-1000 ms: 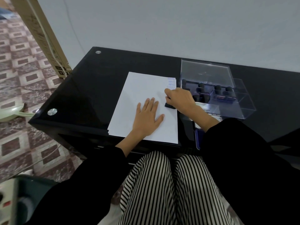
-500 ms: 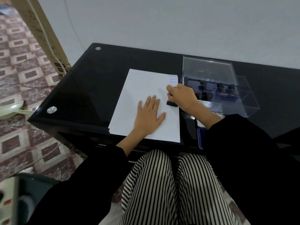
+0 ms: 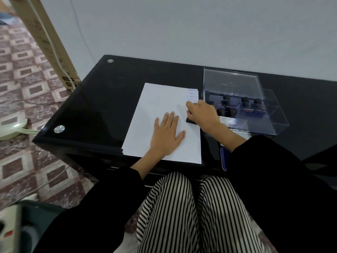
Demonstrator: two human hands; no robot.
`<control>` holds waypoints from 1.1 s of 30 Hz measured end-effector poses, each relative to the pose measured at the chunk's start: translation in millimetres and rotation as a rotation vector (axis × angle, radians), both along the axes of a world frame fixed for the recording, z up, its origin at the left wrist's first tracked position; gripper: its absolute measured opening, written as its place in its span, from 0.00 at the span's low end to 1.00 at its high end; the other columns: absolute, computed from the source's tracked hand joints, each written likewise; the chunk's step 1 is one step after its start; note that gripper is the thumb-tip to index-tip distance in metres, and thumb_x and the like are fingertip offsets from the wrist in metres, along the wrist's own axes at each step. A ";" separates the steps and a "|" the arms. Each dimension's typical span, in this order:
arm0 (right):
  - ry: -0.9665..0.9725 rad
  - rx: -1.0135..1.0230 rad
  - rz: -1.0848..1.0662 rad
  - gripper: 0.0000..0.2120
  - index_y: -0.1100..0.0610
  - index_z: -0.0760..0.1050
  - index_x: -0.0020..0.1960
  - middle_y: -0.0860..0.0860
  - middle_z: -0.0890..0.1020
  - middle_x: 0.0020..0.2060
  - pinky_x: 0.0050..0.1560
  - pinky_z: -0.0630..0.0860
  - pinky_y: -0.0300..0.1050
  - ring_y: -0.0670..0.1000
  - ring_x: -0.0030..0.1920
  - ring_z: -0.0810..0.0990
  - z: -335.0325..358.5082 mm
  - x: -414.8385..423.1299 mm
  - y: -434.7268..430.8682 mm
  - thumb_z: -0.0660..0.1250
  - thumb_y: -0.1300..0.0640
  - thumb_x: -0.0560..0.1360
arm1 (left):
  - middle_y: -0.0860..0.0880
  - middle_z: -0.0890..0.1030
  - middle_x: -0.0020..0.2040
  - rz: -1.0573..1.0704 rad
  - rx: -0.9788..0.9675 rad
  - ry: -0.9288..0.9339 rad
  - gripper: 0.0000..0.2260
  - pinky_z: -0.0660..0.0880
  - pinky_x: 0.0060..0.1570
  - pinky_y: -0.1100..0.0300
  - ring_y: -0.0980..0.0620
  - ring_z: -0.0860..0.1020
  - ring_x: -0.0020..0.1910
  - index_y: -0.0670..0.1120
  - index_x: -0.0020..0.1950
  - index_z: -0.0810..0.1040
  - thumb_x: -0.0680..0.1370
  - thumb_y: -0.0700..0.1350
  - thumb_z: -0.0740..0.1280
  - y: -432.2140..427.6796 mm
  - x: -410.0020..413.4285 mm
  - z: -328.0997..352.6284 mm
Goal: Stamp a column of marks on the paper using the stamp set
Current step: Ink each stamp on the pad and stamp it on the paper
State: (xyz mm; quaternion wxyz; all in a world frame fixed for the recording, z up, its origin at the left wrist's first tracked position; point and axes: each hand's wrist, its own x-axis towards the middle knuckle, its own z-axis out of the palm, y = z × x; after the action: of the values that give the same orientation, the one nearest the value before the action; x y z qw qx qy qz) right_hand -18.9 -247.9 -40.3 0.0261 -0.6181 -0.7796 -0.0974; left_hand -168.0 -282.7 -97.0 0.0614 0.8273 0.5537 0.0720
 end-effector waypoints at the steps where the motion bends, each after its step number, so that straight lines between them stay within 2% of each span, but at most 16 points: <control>1: 0.002 -0.006 -0.002 0.08 0.60 0.66 0.48 0.58 0.80 0.45 0.36 0.72 0.46 0.51 0.39 0.67 0.2 0.6 -1.4 0.53 0.56 0.81 | 0.46 0.49 0.78 -0.001 -0.009 -0.001 0.31 0.43 0.74 0.48 0.49 0.46 0.77 0.44 0.77 0.50 0.77 0.60 0.41 -0.2 0.3 -0.4; 4: 0.023 -0.018 0.001 0.08 0.59 0.65 0.48 0.57 0.80 0.44 0.34 0.69 0.46 0.52 0.40 0.69 1.8 0.6 -2.5 0.53 0.55 0.81 | 0.47 0.48 0.78 0.011 -0.016 -0.003 0.32 0.43 0.74 0.48 0.49 0.45 0.77 0.45 0.77 0.49 0.77 0.60 0.40 -1.0 0.6 -0.2; 8: 0.028 -0.002 -0.013 0.11 0.61 0.68 0.52 0.57 0.79 0.43 0.34 0.66 0.45 0.55 0.46 0.74 6.0 -0.4 -7.9 0.52 0.56 0.81 | 0.47 0.49 0.78 0.003 -0.033 -0.015 0.28 0.43 0.74 0.48 0.49 0.46 0.77 0.44 0.77 0.51 0.81 0.57 0.49 1.0 0.0 4.3; 10: 0.125 0.054 -0.025 0.11 0.61 0.69 0.51 0.56 0.76 0.40 0.33 0.64 0.45 0.54 0.45 0.73 13.4 0.5 -13.5 0.52 0.55 0.81 | 0.47 0.53 0.77 -0.021 -0.022 -0.078 0.26 0.44 0.73 0.48 0.50 0.49 0.77 0.45 0.76 0.56 0.81 0.56 0.51 1.5 -2.9 8.6; 12: 0.279 0.135 -0.042 0.09 0.60 0.68 0.46 0.55 0.70 0.37 0.30 0.60 0.41 0.53 0.39 0.69 27.9 3.5 -20.2 0.54 0.56 0.81 | 0.48 0.60 0.76 -0.050 0.057 -0.153 0.23 0.45 0.74 0.49 0.51 0.55 0.76 0.46 0.73 0.63 0.81 0.55 0.53 2.1 -6.8 12.3; 15: 0.384 0.202 -0.073 0.09 0.59 0.66 0.44 0.54 0.69 0.35 0.27 0.54 0.41 0.52 0.37 0.66 50.1 17.9 -29.4 0.55 0.56 0.80 | 0.49 0.68 0.72 -0.092 0.132 -0.281 0.18 0.49 0.73 0.52 0.52 0.62 0.73 0.46 0.67 0.70 0.81 0.52 0.56 -2.0 -5.2 20.8; 19: 0.388 0.189 -0.122 0.10 0.57 0.63 0.43 0.54 0.70 0.35 0.33 0.61 0.44 0.53 0.37 0.67 58.5 47.1 -44.9 0.55 0.54 0.81 | 0.49 0.73 0.66 -0.194 0.145 -0.365 0.14 0.53 0.71 0.58 0.51 0.67 0.68 0.45 0.64 0.73 0.81 0.47 0.58 -18.2 7.3 30.4; 24: 0.391 0.139 -0.142 0.10 0.58 0.67 0.44 0.54 0.75 0.35 0.33 0.63 0.44 0.52 0.36 0.71 51.1 71.0 -79.1 0.58 0.52 0.80 | 0.46 0.78 0.58 -0.349 0.110 -0.393 0.14 0.62 0.60 0.64 0.49 0.75 0.58 0.41 0.60 0.75 0.79 0.46 0.57 -45.0 31.1 29.8; 26: 0.371 0.106 -0.151 0.09 0.57 0.67 0.45 0.52 0.74 0.36 0.34 0.64 0.44 0.51 0.37 0.71 45.5 76.4 -95.4 0.59 0.52 0.79 | 0.46 0.77 0.61 -0.378 0.079 -0.381 0.14 0.63 0.61 0.63 0.49 0.74 0.60 0.42 0.63 0.74 0.79 0.44 0.60 -53.9 40.0 25.3; 29: 0.343 0.080 -0.159 0.08 0.54 0.66 0.44 0.50 0.76 0.37 0.34 0.67 0.43 0.51 0.41 0.76 34.2 82.7 -117.2 0.60 0.50 0.79 | 0.45 0.72 0.67 -0.397 0.032 -0.336 0.18 0.60 0.67 0.62 0.49 0.68 0.68 0.42 0.68 0.69 0.80 0.46 0.59 -63.8 49.7 17.9; 31: 0.343 0.066 -0.164 0.08 0.55 0.69 0.46 0.51 0.79 0.40 0.35 0.70 0.43 0.51 0.42 0.77 26.9 85.2 -128.2 0.60 0.50 0.78 | 0.46 0.66 0.72 -0.387 0.006 -0.288 0.22 0.56 0.71 0.59 0.50 0.62 0.73 0.44 0.72 0.64 0.81 0.52 0.56 -67.0 53.9 13.2; 33: 0.307 0.053 -0.167 0.08 0.56 0.71 0.48 0.52 0.80 0.42 0.36 0.69 0.42 0.51 0.43 0.78 20.9 85.5 -137.9 0.59 0.50 0.78 | 0.48 0.60 0.75 -0.366 -0.011 -0.236 0.30 0.52 0.73 0.57 0.51 0.55 0.76 0.45 0.75 0.59 0.78 0.61 0.47 -69.8 57.5 10.5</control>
State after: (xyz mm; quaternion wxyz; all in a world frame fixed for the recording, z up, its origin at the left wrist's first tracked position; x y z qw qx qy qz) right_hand 66.5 -385.8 -19.4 0.1532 -0.6872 -0.7097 -0.0241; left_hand -110.5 -352.5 -86.5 0.1423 0.8994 0.3838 0.1532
